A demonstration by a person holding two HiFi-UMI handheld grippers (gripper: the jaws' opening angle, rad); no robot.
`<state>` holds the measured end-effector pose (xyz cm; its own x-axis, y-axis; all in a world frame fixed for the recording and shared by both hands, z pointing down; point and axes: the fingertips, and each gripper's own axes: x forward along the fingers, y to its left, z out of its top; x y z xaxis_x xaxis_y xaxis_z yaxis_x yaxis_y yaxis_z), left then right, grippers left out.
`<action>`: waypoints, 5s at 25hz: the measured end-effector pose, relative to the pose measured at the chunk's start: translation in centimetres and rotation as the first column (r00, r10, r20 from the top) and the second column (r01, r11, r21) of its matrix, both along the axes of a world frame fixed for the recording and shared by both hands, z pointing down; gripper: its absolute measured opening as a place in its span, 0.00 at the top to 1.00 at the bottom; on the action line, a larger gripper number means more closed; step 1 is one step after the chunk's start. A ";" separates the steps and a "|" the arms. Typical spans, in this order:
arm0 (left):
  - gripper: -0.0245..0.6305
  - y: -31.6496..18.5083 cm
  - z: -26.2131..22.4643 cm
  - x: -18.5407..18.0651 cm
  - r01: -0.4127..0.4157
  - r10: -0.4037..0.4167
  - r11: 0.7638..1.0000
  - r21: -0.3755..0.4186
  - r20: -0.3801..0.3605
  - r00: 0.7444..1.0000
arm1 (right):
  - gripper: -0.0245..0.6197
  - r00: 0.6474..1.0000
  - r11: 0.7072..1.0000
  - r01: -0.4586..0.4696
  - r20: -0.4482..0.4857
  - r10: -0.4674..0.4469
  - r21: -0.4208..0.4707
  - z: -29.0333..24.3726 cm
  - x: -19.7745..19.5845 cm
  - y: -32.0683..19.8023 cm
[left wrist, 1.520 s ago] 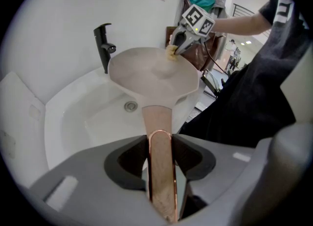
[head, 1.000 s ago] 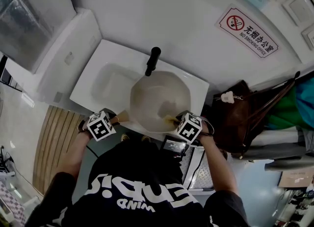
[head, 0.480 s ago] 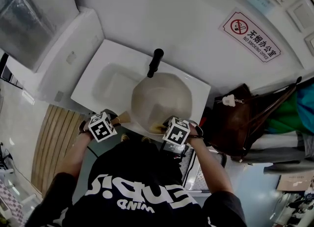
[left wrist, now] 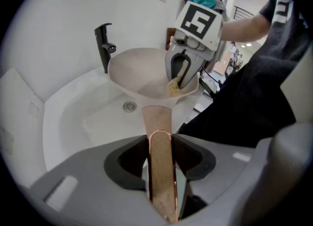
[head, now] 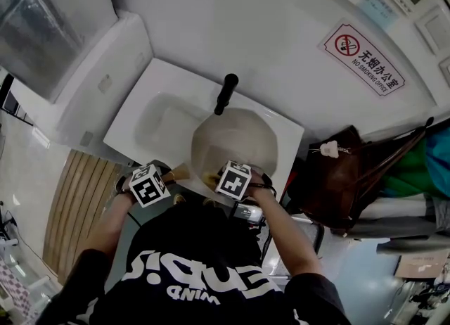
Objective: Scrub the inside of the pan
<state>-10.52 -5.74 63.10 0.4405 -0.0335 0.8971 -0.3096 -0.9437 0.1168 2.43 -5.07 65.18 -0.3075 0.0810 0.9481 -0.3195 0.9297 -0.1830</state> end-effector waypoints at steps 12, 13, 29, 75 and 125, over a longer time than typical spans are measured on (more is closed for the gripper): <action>0.72 0.3 0.2 0.1 0.013 -0.013 1.000 -0.016 -0.013 1.000 | 0.84 0.998 0.999 -0.051 -0.048 0.052 0.011 3.0 -1.9 -5.9; 0.72 0.3 0.2 0.1 0.013 -0.014 1.000 -0.018 -0.014 1.000 | 0.84 0.997 0.998 -0.061 -0.050 0.062 0.019 3.2 -2.0 -6.5; 0.72 0.3 0.3 -0.1 0.021 -0.021 0.999 -0.033 -0.018 1.000 | 0.84 0.946 0.909 -0.284 -0.063 0.317 0.304 1.7 2.3 -18.6; 0.72 0.1 0.1 0.0 0.002 -0.002 1.000 -0.024 -0.024 1.000 | 0.84 0.917 0.999 -0.002 -0.400 0.019 0.042 4.7 9.0 -3.8; 0.72 0.3 0.8 -0.1 0.017 -0.019 0.998 -0.060 -0.026 0.999 | 0.84 0.907 0.952 0.015 -0.406 0.116 0.306 3.7 7.4 -16.9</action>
